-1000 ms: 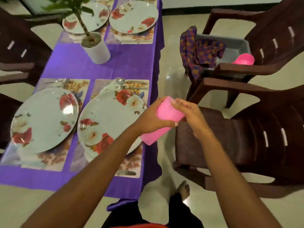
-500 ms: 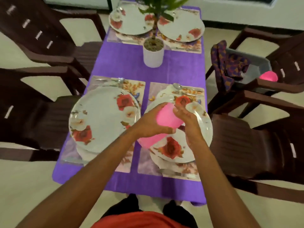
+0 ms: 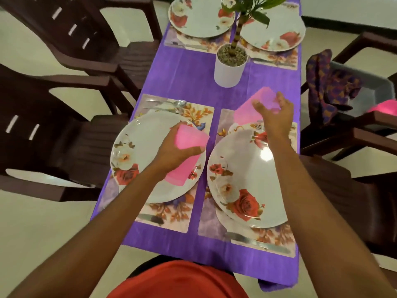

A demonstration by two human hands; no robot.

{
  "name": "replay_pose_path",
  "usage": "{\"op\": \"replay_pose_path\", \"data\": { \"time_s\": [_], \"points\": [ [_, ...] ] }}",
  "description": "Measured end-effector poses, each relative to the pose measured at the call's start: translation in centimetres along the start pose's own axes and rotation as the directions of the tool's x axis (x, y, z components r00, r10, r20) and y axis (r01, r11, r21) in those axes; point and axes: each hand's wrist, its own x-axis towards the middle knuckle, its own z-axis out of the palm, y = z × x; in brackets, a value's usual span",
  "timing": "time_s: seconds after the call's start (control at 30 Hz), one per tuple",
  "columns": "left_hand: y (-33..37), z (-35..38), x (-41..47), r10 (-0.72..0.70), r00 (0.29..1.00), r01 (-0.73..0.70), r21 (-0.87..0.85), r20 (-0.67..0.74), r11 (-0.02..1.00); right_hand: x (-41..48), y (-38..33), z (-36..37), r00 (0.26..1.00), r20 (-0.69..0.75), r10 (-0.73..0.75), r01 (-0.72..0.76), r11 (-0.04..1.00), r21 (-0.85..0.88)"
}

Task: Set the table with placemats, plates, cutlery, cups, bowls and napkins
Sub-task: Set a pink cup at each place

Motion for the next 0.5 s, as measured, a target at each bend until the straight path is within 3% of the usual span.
{"op": "replay_pose_path", "data": {
  "time_s": [0.07,0.2,0.5],
  "points": [
    [-0.1,0.0,0.1,-0.016,0.999,0.015,-0.031,-0.036,0.999,0.8,0.8,1.3,0.992,0.059,-0.111,0.122,0.966,-0.229],
    [0.1,0.1,0.3,-0.007,0.997,0.005,-0.031,-0.078,1.0,0.6,2.4,3.1,0.954,0.164,-0.251,0.297,0.858,-0.419],
    [0.3,0.1,0.3,0.023,0.996,-0.026,-0.026,-0.08,0.999,0.7,2.4,3.6,0.942,0.224,-0.249,0.332,0.784,-0.525]
  ]
}}
